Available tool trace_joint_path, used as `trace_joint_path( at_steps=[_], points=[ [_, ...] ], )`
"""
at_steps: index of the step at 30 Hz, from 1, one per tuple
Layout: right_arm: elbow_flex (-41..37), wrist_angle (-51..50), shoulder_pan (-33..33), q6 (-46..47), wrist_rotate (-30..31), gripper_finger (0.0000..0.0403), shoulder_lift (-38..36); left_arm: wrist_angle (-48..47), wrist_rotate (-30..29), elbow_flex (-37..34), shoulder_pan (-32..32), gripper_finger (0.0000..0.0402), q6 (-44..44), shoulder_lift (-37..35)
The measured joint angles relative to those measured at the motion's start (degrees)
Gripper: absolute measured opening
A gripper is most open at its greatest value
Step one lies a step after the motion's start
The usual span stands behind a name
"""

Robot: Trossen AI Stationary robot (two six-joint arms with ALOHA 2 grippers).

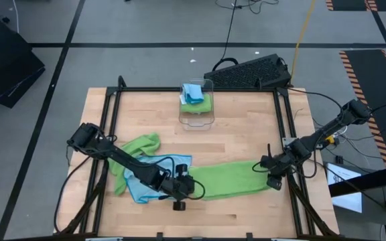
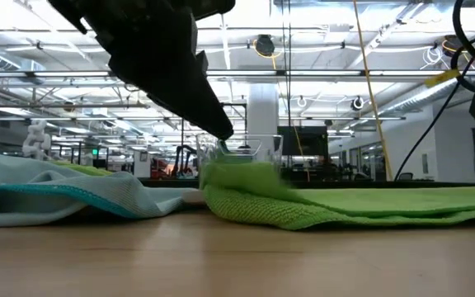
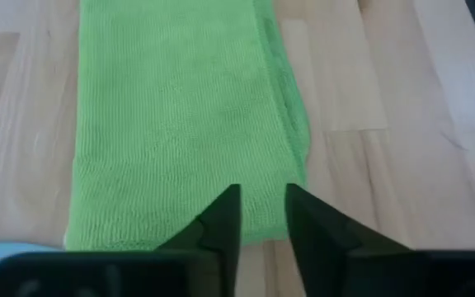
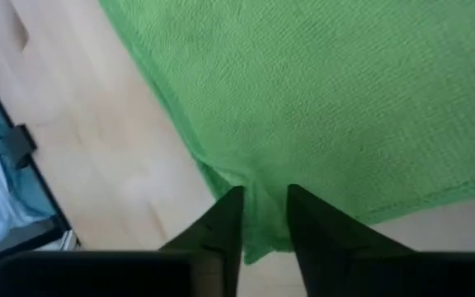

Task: Fold microfiber towels
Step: Fold the right green towel

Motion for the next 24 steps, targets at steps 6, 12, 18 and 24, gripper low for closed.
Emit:
trace_joint_path(
  at_steps=[6,12,18,24],
  points=[
    [0.0,0.2,0.0,0.0,-2.4,0.0156,-0.9,0.2,3.3,0.0,-1.1,0.0161,-2.3,0.0],
    [0.0,6.8,2.1,0.1,-5.4,0.0173,-3.6,-0.3,0.6,0.0,-2.3,0.0174,-5.3,0.0],
    [0.0,10.3,2.9,-0.7,-3.7,0.0163,-5.6,-1.8,-2.9,0.0,-3.7,0.0175,-7.8,0.0],
    [0.0,15.9,2.9,-6.2,9.0,0.0160,-5.4,-4.9,-8.7,0.0,-5.3,0.0175,-16.2,0.4]
  ],
)
